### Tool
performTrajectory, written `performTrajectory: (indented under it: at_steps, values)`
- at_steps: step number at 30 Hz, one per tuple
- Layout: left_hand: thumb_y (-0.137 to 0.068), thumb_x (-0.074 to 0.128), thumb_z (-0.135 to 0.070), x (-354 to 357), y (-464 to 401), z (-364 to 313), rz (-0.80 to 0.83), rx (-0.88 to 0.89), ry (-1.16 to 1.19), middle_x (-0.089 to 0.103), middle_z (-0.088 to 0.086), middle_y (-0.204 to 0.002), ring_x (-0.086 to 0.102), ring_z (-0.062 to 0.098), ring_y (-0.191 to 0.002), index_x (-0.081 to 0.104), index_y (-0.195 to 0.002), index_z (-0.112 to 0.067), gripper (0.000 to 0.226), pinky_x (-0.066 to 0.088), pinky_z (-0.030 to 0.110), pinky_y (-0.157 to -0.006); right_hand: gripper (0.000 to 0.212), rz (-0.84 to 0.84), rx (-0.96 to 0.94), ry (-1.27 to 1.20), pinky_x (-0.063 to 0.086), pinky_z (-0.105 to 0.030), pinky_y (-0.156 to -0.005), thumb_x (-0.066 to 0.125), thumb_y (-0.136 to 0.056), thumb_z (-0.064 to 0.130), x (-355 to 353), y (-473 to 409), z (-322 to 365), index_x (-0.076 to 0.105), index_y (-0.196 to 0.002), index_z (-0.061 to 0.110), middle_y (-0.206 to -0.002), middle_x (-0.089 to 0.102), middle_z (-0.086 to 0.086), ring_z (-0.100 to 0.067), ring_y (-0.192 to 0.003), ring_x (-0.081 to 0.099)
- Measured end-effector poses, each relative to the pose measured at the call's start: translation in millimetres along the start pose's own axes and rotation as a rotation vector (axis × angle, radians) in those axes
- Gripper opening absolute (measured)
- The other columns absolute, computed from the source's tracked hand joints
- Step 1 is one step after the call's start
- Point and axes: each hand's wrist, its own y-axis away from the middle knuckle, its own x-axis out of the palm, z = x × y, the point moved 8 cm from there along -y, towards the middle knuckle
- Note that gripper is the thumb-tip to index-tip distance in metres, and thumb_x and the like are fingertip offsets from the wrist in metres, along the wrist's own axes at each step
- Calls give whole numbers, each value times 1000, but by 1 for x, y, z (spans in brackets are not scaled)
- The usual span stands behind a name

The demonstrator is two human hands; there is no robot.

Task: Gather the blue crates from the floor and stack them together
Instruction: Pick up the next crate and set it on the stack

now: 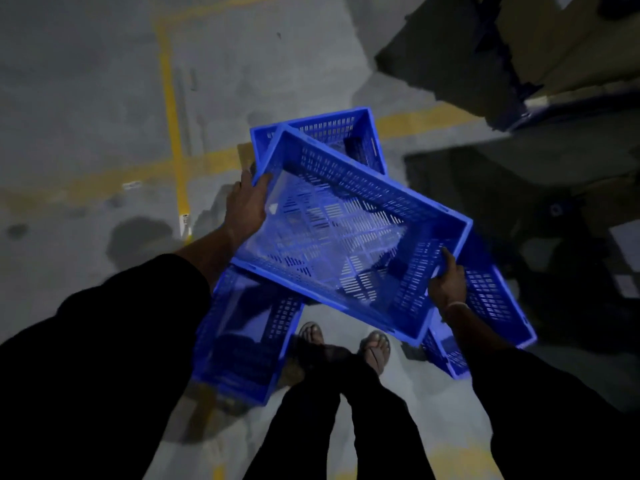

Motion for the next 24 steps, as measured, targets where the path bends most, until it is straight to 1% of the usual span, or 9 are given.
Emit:
performTrajectory:
  at_steps: [3,6,10,13,16,19,20,22,24]
  values:
    - [-90,54,-1,-22,16,-16,73,76,-11,34,30,-144,52,54,-105,35,-151,-18,66,52,53,-74,77,0,19,-28,52,-51,-84,50,-82,-3,-34,30,-8,35,-151,27,-135,42,-25,-47,-109,57]
    - [-91,54,0,-49,34,-42,96,176,-18,33,31,-144,49,55,-113,34,-152,-14,65,51,52,-67,77,-6,40,-36,46,-41,-91,51,-82,-5,-68,61,-20,34,-152,24,-142,44,-22,-41,-118,56]
    - [-96,51,-4,-75,56,-71,85,334,0,41,30,-127,51,47,-94,35,-151,-8,58,46,47,-61,77,-49,82,-70,41,-43,-102,54,-81,-3,-104,105,-45,36,-151,22,-140,46,-23,-40,-121,53]
    - [-96,52,-4,-89,72,-93,85,405,-36,43,32,-122,51,48,-93,31,-152,-8,60,48,50,-64,75,-93,82,-102,40,-44,-104,52,-83,-2,-123,141,-65,36,-151,23,-142,45,-22,-40,-123,52]
    - [-100,51,-13,-97,93,-117,105,458,-53,39,34,-131,50,50,-101,22,-157,-13,63,48,49,-72,72,-163,104,-137,46,-45,-94,49,-86,2,-144,186,-84,35,-151,28,-143,44,-19,-40,-118,54]
    - [-106,39,-26,-97,110,-135,165,418,15,35,31,-143,48,49,-117,22,-158,-25,55,46,52,-89,71,-220,132,-141,47,-46,-87,50,-87,4,-158,231,-108,33,-150,32,-134,44,-16,-41,-110,56]
    - [-105,38,-26,-96,119,-144,181,444,35,35,30,-144,50,49,-115,20,-158,-27,56,47,51,-88,71,-235,145,-141,48,-46,-86,51,-88,4,-161,246,-119,33,-151,33,-132,44,-15,-41,-108,56]
    - [-104,42,-17,-92,139,-164,180,558,35,34,28,-139,53,43,-96,14,-160,-25,63,46,45,-73,71,-277,169,-143,49,-47,-82,51,-89,5,-166,278,-142,32,-151,33,-131,44,-15,-41,-104,56]
    - [-102,46,-14,-90,162,-186,203,619,27,35,26,-134,51,39,-87,15,-160,-23,66,40,40,-67,70,-315,218,-148,49,-46,-79,51,-89,6,-166,310,-170,31,-151,32,-132,45,-15,-41,-101,57]
